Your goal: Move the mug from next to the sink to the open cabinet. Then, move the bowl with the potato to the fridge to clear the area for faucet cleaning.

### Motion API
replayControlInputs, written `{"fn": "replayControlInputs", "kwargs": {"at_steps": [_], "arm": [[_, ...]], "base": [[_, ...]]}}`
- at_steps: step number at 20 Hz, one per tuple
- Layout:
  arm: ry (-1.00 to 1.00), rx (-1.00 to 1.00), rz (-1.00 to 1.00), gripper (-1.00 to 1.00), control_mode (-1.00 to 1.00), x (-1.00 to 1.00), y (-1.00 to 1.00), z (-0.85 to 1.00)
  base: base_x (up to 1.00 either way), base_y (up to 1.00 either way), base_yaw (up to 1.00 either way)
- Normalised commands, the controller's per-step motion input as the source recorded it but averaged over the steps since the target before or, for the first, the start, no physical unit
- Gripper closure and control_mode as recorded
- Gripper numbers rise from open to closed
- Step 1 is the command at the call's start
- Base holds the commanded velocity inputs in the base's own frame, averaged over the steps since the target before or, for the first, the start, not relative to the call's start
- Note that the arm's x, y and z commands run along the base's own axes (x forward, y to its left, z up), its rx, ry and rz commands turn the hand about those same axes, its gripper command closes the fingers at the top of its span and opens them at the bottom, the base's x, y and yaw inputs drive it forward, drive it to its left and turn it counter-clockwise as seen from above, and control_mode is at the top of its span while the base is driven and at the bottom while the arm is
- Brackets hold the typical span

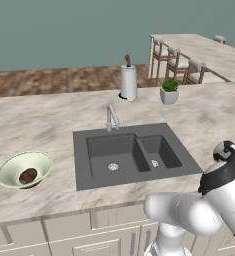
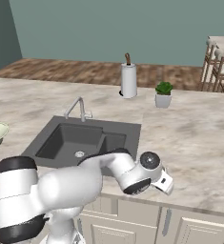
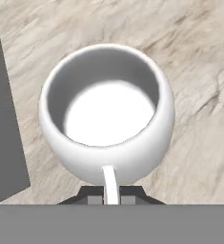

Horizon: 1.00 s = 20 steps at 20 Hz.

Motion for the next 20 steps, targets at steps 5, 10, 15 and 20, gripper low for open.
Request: {"fn": "replayControlInputs", "kwargs": {"at_steps": [5,10,15,20], "arm": [[-0.26,-0.01,0.0,1.0,-1.0,-0.34,0.08,0.96],[-0.28,-0.06,0.0,1.0,-1.0,-0.37,0.19,1.0],[0.0,0.0,0.0,1.0,1.0,0.0,0.0,0.0],[0.0,0.0,0.0,1.0,1.0,0.0,0.0,0.0]], "base": [[0.0,0.0,0.0],[0.0,0.0,0.0],[-0.6,0.21,-0.21],[-0.91,0.04,-0.62]]}}
